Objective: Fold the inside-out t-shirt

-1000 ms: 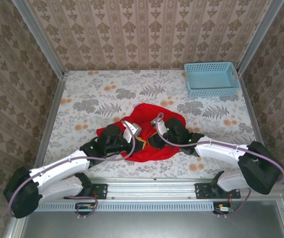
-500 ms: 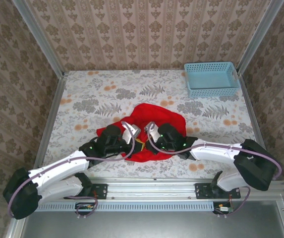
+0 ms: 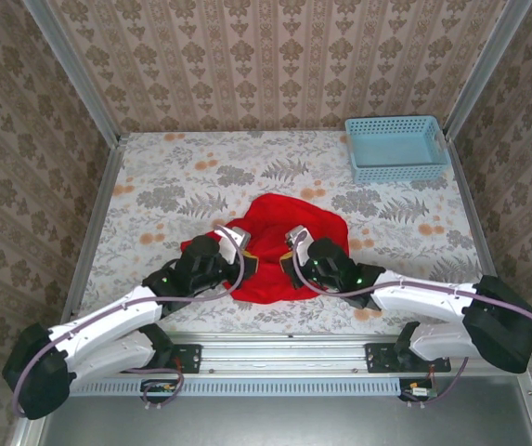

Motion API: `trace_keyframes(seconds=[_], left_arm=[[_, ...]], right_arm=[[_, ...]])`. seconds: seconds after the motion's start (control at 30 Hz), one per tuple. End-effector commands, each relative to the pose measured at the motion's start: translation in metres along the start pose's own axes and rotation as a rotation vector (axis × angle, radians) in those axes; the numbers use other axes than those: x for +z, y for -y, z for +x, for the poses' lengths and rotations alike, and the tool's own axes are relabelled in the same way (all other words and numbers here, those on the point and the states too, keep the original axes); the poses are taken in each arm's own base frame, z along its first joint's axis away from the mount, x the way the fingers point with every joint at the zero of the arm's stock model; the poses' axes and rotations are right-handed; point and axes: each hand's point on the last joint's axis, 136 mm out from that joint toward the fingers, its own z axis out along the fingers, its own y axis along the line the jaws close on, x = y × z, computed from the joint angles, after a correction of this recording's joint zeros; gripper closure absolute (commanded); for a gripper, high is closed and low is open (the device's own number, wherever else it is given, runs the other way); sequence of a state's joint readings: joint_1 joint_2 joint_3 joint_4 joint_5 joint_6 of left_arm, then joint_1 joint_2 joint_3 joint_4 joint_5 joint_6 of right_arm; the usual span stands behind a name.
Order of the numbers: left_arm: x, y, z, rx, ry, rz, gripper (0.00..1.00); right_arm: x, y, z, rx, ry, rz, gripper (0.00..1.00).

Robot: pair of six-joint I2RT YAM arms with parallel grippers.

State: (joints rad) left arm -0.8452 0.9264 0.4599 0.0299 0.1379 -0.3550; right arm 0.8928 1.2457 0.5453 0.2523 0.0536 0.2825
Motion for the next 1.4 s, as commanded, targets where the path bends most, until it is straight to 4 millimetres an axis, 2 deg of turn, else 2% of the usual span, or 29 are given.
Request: trace_keyframes(seconds=[0.0, 0.23, 0.33, 0.4, 0.47, 0.6, 0.7, 0.83, 0.97, 1.07, 1.23, 1.37], left_arm=[[-0.001, -0.012, 0.003, -0.025, 0.002, -0.056, 0.76], [0.008, -0.018, 0.020, -0.018, -0.105, -0.097, 0.65], [0.016, -0.014, 0.036, -0.006, -0.170, -0.094, 0.69], [0.021, -0.002, 0.047, 0.021, -0.202, -0.069, 0.72], [0.023, 0.011, 0.057, 0.038, -0.213, -0.027, 0.76], [0.023, 0.027, 0.063, 0.015, -0.176, 0.046, 0.78], [0.021, 0.033, 0.063, 0.006, -0.152, 0.079, 0.79], [0.017, 0.024, 0.057, 0.020, -0.136, 0.022, 0.77], [0.006, 0.013, 0.030, -0.020, -0.067, -0.058, 0.60], [0.003, 0.003, 0.014, -0.056, -0.057, -0.123, 0.47], [0.010, -0.014, 0.015, 0.001, -0.181, -0.264, 0.37], [0.020, -0.025, 0.024, 0.028, -0.264, -0.321, 0.34]], right_arm=[[-0.004, 0.006, 0.000, 0.052, 0.032, 0.014, 1.00], [-0.001, 0.015, 0.012, 0.085, -0.018, 0.056, 1.00], [0.000, 0.019, 0.013, 0.125, -0.036, 0.073, 0.86], [-0.002, 0.018, 0.011, 0.162, -0.043, 0.076, 0.74], [-0.003, 0.028, 0.013, 0.247, -0.059, 0.141, 0.61], [0.004, 0.032, 0.030, 0.396, -0.094, 0.181, 0.53], [0.016, 0.027, 0.039, 0.428, -0.100, 0.162, 0.50], [0.030, 0.015, 0.035, 0.455, -0.093, 0.092, 0.49], [0.030, 0.018, 0.034, 0.454, -0.092, 0.119, 0.55], [0.027, 0.025, 0.049, 0.428, -0.118, 0.176, 0.62], [0.029, 0.031, 0.080, 0.382, -0.161, 0.228, 0.68], [0.029, 0.025, 0.096, 0.347, -0.181, 0.223, 0.72]])
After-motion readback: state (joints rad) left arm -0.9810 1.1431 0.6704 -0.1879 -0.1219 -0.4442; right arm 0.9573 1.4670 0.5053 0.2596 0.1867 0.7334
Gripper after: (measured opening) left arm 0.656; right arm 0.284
